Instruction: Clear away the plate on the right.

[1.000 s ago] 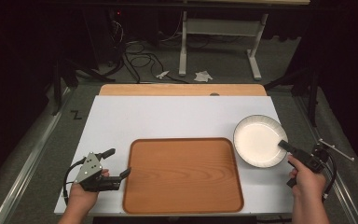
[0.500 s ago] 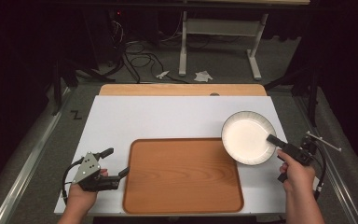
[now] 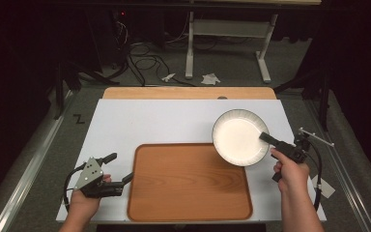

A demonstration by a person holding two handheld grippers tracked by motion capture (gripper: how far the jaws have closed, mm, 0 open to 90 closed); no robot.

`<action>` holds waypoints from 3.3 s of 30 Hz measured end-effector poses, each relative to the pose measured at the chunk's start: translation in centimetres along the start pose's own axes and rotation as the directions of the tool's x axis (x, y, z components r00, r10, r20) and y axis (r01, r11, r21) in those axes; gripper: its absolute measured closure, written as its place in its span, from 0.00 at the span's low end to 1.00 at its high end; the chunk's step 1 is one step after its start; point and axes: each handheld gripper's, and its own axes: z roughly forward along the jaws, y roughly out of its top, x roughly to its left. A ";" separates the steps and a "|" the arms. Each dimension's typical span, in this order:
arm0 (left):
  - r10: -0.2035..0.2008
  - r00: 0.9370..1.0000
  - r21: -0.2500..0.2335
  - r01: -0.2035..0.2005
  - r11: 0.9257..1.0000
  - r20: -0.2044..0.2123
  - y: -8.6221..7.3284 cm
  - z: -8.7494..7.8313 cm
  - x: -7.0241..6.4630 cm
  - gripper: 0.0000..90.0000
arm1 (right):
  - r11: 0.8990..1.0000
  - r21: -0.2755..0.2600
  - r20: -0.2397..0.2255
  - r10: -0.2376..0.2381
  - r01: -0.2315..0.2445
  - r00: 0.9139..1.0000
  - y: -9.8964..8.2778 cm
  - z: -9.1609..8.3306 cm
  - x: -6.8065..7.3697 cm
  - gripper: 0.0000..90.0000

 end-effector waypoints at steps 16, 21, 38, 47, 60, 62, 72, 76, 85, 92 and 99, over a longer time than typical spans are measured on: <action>0.005 1.000 -0.004 -0.005 1.000 0.009 0.1 0.2 -0.1 0.15 | 0.990 0.130 -0.056 -0.054 0.061 0.997 -3.2 2.4 2.2 0.95; 0.004 1.000 -0.005 -0.004 1.000 0.010 0.1 0.1 -0.1 0.15 | 0.981 0.173 -0.061 -0.080 0.090 0.995 -3.9 3.2 2.9 0.95; 0.004 1.000 -0.003 -0.004 1.000 0.010 0.1 0.2 -0.1 0.15 | 0.950 0.271 -0.099 -0.131 0.153 0.986 -6.0 5.5 5.0 0.95; 0.005 1.000 0.001 -0.005 1.000 0.015 0.1 0.2 -0.1 0.15 | 0.926 0.327 -0.119 -0.160 0.190 0.980 -7.6 6.9 6.0 0.95; 0.005 1.000 0.002 -0.005 1.000 0.015 0.1 0.2 -0.1 0.15 | 0.892 0.383 -0.131 -0.207 0.242 0.970 -9.0 8.2 7.1 0.95; 0.004 1.000 0.001 -0.004 1.000 0.015 0.1 0.2 -0.1 0.15 | 0.891 0.385 -0.131 -0.206 0.241 0.970 -9.1 8.3 7.1 0.95; 0.004 1.000 0.001 -0.004 1.000 0.016 0.1 0.2 -0.1 0.15 | 0.871 0.411 -0.131 -0.237 0.270 0.963 -9.5 8.6 7.3 0.95; 0.003 1.000 0.000 -0.003 1.000 0.016 0.1 0.2 -0.1 0.15 | 0.866 0.417 -0.132 -0.242 0.276 0.961 -9.6 8.7 7.3 0.94; 0.003 1.000 0.001 -0.003 1.000 0.017 0.1 0.2 -0.2 0.15 | 0.859 0.435 -0.119 -0.241 0.268 0.963 -9.8 9.0 7.2 0.94; 0.003 1.000 0.001 -0.003 1.000 0.018 0.1 0.2 -0.2 0.15 | 0.849 0.457 -0.111 -0.243 0.266 0.964 -9.7 9.1 7.0 0.92; 0.004 1.000 0.003 -0.004 1.000 0.022 0.1 0.2 -0.2 0.15 | 0.843 0.465 -0.106 -0.250 0.271 0.962 -9.7 9.2 6.8 0.92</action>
